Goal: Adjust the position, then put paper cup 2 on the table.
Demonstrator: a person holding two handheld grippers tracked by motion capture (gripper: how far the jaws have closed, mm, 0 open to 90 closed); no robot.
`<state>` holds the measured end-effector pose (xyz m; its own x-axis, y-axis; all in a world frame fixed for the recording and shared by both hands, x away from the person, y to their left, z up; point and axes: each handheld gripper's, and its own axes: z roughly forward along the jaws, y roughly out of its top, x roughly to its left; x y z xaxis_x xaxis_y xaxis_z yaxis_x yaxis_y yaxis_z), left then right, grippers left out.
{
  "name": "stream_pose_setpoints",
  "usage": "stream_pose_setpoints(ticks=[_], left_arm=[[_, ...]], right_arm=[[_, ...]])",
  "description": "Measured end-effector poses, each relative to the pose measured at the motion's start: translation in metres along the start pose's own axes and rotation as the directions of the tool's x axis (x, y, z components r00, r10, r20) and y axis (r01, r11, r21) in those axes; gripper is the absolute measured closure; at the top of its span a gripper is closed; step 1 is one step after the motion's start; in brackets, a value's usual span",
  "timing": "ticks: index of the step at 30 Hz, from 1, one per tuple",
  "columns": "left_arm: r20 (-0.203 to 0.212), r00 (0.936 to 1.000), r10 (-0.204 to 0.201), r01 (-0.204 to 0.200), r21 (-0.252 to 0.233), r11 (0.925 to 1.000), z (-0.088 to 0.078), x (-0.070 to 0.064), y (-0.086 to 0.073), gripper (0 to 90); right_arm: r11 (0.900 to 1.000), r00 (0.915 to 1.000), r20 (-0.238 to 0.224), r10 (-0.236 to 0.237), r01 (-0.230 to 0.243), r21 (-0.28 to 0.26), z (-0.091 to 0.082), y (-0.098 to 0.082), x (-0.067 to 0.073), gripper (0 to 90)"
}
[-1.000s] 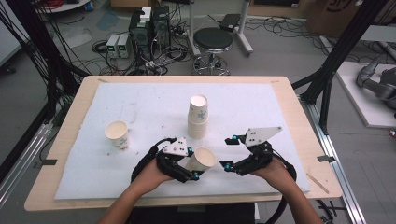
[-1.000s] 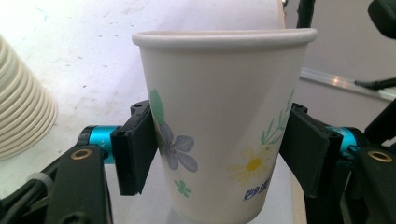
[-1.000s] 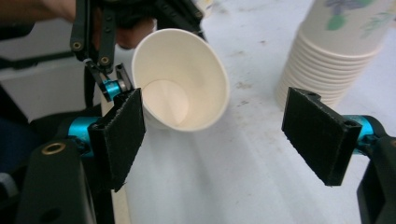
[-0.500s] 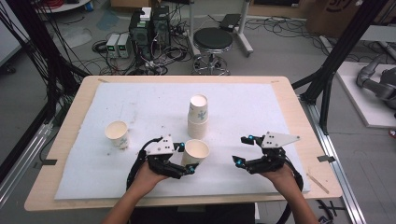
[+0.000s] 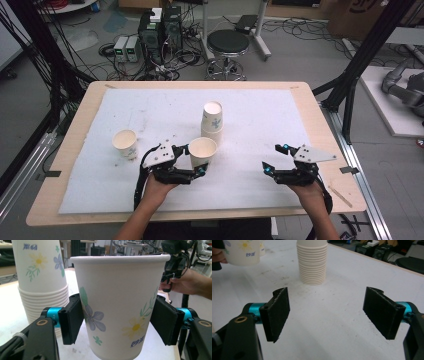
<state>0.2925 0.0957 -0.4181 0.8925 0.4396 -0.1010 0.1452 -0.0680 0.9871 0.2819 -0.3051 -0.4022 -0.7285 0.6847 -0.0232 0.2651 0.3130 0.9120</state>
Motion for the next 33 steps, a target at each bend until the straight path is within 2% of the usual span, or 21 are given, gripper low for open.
stream_pose_setpoints(ticks=[6, 14, 18, 21, 29, 33], left_arm=[[0.011, 0.9999, 0.011, -0.011, -0.008, 0.9999, 0.014, -0.001, 0.003, 30.7], [-0.002, 0.9999, 0.013, -0.013, -0.011, 0.9999, 0.014, 0.0, 0.004, 30.7], [-0.018, 0.9991, 0.038, -0.038, 0.006, 0.9993, 0.018, 0.002, 0.006, 30.7], [-0.036, 0.9985, 0.041, -0.04, 0.025, 0.9989, 0.024, 0.004, 0.008, 30.3], [-0.02, 0.9993, 0.03, -0.03, 0.022, 0.9993, 0.048, 0.01, 0.014, 30.3], [-0.017, 0.9995, 0.027, -0.027, 0.021, 0.9994, 0.061, 0.012, 0.013, 30.3]], right_arm=[[1.0, 0.9993, 0.036, 0.009, -0.008, -0.028, -0.006, 0.002, -0.004, 22.3], [1.0, 0.9997, 0.025, 0.004, -0.003, -0.027, -0.004, 0.002, -0.003, 22.3], [1.0, 0.9995, 0.029, 0.013, -0.013, -0.025, -0.004, 0.002, -0.005, 22.3], [0.999, 0.9992, 0.037, 0.018, -0.017, -0.029, -0.005, 0.0, -0.005, 22.3], [0.999, 0.9987, 0.042, 0.03, -0.029, -0.029, -0.004, -0.001, -0.005, 22.3], [1.0, 0.9991, 0.039, 0.017, -0.016, -0.027, -0.004, -0.002, -0.006, 22.3]])
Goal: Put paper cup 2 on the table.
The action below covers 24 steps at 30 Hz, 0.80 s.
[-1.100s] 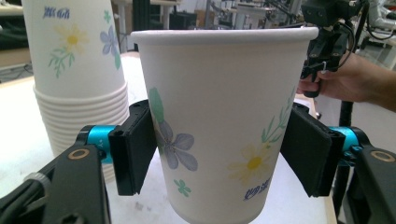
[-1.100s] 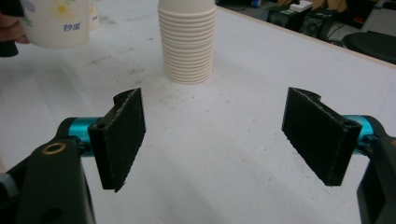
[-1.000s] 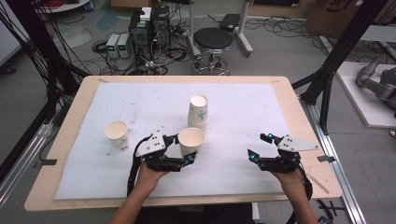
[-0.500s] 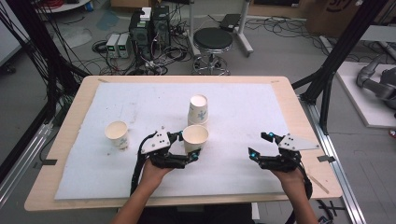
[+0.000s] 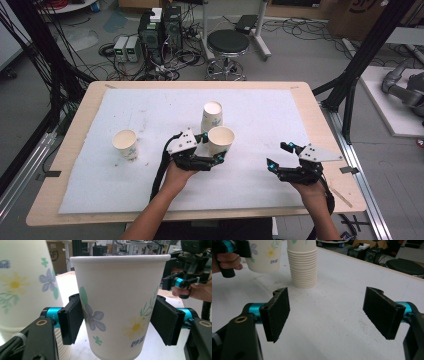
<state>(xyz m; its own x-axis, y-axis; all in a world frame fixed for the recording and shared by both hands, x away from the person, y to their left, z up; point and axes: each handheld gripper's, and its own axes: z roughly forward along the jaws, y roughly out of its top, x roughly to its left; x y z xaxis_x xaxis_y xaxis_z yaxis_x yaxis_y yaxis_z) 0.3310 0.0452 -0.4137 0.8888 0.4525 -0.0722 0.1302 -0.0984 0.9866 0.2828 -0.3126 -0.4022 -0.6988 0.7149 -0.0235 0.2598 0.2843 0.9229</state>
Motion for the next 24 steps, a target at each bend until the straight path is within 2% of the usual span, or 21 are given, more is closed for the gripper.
stream_pose_setpoints(ticks=[5, 13, 20, 24], left_arm=[[0.008, 0.9997, -0.021, 0.021, 0.003, 0.9998, 0.02, 0.0, -0.004, 30.3], [0.028, 0.9995, -0.016, 0.014, 0.085, 0.9963, 0.053, -0.004, -0.015, 30.2], [0.047, 0.9989, 0.005, -0.011, 0.136, 0.9907, 0.068, -0.011, -0.021, 30.2], [0.038, 0.9991, 0.017, -0.024, 0.168, 0.9855, 0.073, -0.014, -0.025, 30.3]], right_arm=[[1.0, 1.0, 0.006, 0.008, -0.008, -0.005, -0.006, -0.003, -0.002, 22.3], [1.0, 0.9998, 0.013, 0.015, -0.014, -0.017, -0.01, -0.003, -0.004, 22.3], [1.0, 0.9997, 0.014, 0.018, -0.018, -0.016, -0.011, -0.004, -0.005, 22.3], [1.0, 0.9997, 0.015, 0.017, -0.017, -0.018, -0.011, -0.004, -0.005, 22.3]])
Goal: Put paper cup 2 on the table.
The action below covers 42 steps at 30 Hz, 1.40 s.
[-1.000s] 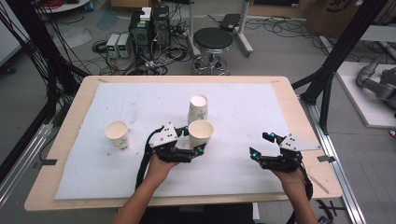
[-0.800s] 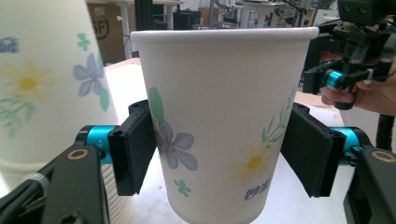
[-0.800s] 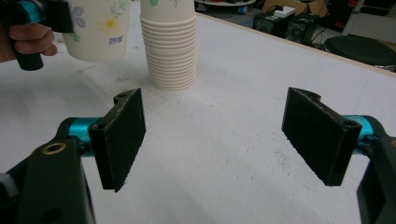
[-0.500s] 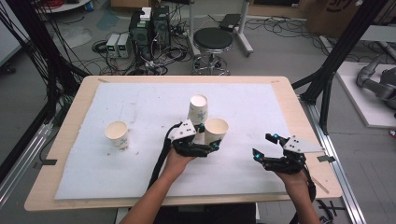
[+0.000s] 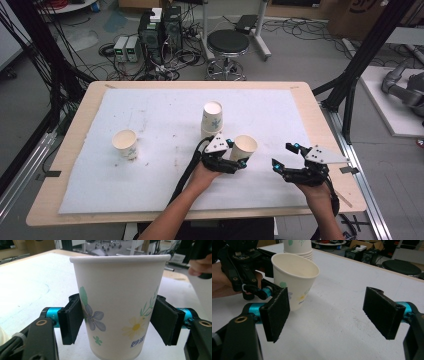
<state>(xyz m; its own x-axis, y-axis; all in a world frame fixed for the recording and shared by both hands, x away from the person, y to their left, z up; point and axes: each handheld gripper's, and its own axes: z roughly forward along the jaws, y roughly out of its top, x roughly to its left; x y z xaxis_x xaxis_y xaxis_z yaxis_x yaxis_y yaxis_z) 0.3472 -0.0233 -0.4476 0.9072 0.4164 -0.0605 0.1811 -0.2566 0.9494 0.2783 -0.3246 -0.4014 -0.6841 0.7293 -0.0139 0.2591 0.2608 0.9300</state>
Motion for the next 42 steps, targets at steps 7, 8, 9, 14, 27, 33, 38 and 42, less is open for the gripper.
stream_pose_setpoints(ticks=[7, 8, 9, 14, 27, 33, 38, 42], left_arm=[[-0.02, 0.9997, 0.017, -0.016, 0.06, 0.9981, 0.004, -0.002, -0.002, 30.5], [-0.021, 0.9996, 0.017, -0.015, 0.063, 0.9979, 0.005, -0.003, -0.003, 30.6], [-0.022, 0.9994, 0.025, -0.023, 0.076, 0.9968, 0.005, -0.004, -0.002, 30.6], [-0.041, 0.997, 0.065, -0.058, 0.145, 0.9878, 0.002, -0.01, -0.002, 30.8], [-0.06, 0.9963, 0.063, -0.05, 0.189, 0.9807, -0.012, -0.013, -0.009, 28.4], [-0.037, 0.9993, -0.001, 0.007, 0.176, 0.9844, -0.026, -0.011, -0.013, 20.3], [-0.044, 0.998, -0.046, 0.052, 0.14, 0.9888, -0.049, -0.007, -0.016, 18.8], [-0.04, 0.9962, -0.078, 0.081, 0.077, 0.9937, -0.075, -0.003, -0.019, 18.9]], right_arm=[[1.0, 1.0, -0.004, -0.004, 0.004, -0.004, 0.0, 0.001, 0.001, 22.3], [1.0, 1.0, -0.005, 0.0, 0.0, -0.002, 0.0, 0.001, 0.001, 22.3], [1.0, 1.0, -0.005, -0.003, 0.003, -0.002, 0.001, 0.001, 0.001, 22.3], [1.0, 0.9999, -0.011, 0.001, -0.001, 0.003, 0.001, 0.001, 0.002, 22.3], [1.0, 0.9997, -0.023, -0.006, 0.006, 0.007, 0.004, 0.001, 0.004, 22.3], [1.0, 0.9997, -0.026, -0.001, 0.001, 0.016, 0.004, -0.001, 0.004, 22.3], [1.0, 0.9997, -0.023, 0.001, -0.001, 0.02, 0.004, -0.001, 0.003, 22.3], [1.0, 0.9998, -0.022, -0.001, 0.002, 0.024, 0.005, -0.002, 0.005, 22.3]])
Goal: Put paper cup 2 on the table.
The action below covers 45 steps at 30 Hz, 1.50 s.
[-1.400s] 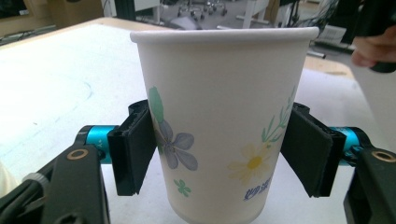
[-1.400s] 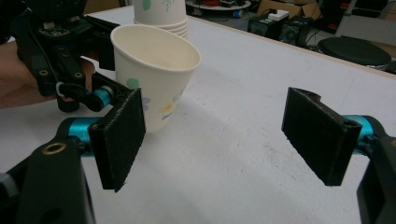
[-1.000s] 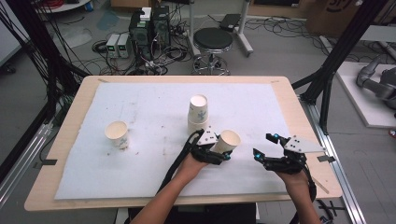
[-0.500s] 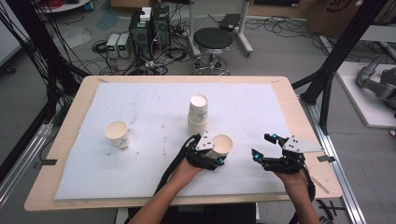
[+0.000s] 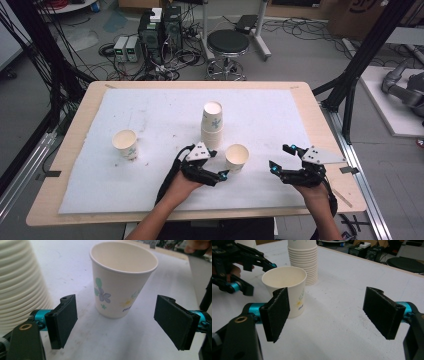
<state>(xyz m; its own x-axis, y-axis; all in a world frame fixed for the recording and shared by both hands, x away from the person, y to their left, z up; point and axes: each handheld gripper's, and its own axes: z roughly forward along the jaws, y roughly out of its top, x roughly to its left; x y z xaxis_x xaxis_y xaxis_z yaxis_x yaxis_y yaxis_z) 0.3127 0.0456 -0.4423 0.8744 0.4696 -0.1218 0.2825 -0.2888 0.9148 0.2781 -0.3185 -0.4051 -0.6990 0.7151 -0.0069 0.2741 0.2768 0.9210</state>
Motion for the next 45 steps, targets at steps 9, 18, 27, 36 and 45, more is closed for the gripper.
stream_pose_setpoints(ticks=[9, 18, 27, 36, 45], left_arm=[[-0.093, 0.9948, -0.042, 0.026, -0.162, 0.9864, -0.075, 0.016, -0.022, 19.2], [-0.192, 0.9796, -0.058, 0.01, -0.245, 0.9694, -0.125, 0.027, -0.032, 19.1], [-0.241, 0.9672, -0.08, 0.01, -0.278, 0.9605, -0.138, 0.028, -0.038, 16.5], [-0.255, 0.9628, -0.09, 0.009, -0.303, 0.9529, -0.148, 0.025, -0.039, 15.1], [-0.291, 0.9506, -0.109, 0.011, -0.318, 0.9481, -0.156, 0.028, -0.042, 15.1]], right_arm=[[1.0, 0.9999, 0.009, 0.006, -0.006, 0.014, 0.004, -0.003, 0.004, 22.3], [1.0, 0.9988, 0.048, 0.013, -0.015, 0.024, -0.001, -0.007, 0.01, 22.3], [1.0, 0.9965, 0.081, 0.023, -0.024, 0.016, -0.004, -0.01, 0.011, 22.1], [1.0, 0.9965, 0.083, 0.008, -0.009, 0.011, -0.004, -0.008, 0.016, 22.1], [1.0, 0.9972, 0.074, 0.001, -0.002, 0.012, -0.002, -0.006, 0.02, 22.1]])
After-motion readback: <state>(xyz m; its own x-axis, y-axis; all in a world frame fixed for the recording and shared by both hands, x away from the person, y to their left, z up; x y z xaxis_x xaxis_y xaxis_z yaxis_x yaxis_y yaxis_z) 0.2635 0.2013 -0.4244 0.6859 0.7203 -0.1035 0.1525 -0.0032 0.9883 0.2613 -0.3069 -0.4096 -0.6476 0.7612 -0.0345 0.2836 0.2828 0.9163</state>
